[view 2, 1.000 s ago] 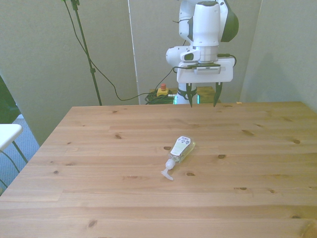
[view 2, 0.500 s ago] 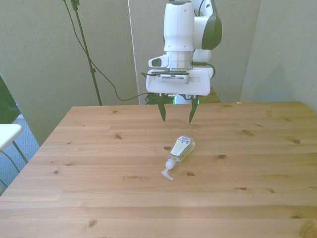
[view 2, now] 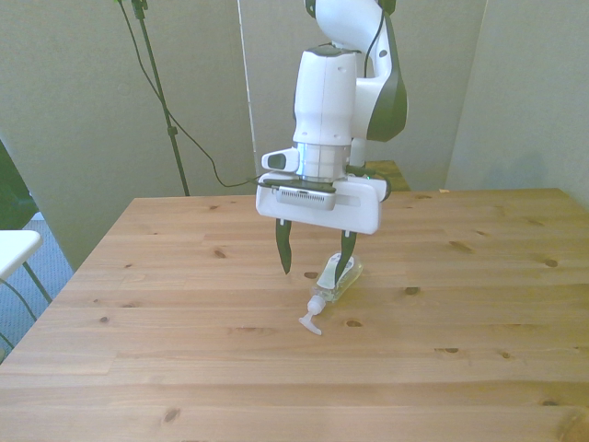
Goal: Stand the sanitizer
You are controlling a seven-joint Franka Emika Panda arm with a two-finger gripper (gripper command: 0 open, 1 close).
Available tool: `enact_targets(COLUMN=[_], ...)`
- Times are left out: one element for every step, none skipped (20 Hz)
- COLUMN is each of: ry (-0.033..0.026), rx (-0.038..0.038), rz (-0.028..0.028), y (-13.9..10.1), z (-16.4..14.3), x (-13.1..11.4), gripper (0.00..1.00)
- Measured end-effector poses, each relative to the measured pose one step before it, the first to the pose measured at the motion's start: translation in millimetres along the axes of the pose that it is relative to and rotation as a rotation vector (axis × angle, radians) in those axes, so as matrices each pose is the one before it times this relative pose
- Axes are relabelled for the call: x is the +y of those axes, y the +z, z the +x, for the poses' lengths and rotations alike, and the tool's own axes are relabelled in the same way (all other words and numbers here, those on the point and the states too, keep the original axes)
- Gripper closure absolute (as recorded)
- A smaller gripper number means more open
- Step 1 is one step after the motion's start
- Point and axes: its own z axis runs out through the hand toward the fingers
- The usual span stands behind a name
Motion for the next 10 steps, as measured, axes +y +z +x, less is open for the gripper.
enact_targets(ry=[0.00425,0.00212,0.00092,-0.00018,-0.00081,-0.00167,-0.00141,-0.00086,0.00027,0.00070], rx=[-0.00136,-0.00009,-0.00036,-0.00014,0.00026,-0.00082,-0.00084,-0.00029,0.00000,-0.00043], rz=[-0.00535,-0.00531,-0.00524,-0.00441,-0.00367,-0.00408,-0.00231,-0.00178,-0.00163,-0.00214], y=[7.05,6.47,5.94,4.94,3.84,3.63,2.27,1.58,1.65,1.64], z=[1.76,1.25,0.52,0.30,-0.05,-0.76,-0.66,-0.35,0.33,0.30], x=[-1.97,-2.38,-1.97,-1.74,-1.48,-0.96,-0.69,-0.44,-0.31,0.19], gripper=[0.00,0.00,0.00,0.00,0.00,0.00,0.00,0.00,0.00,0.00])
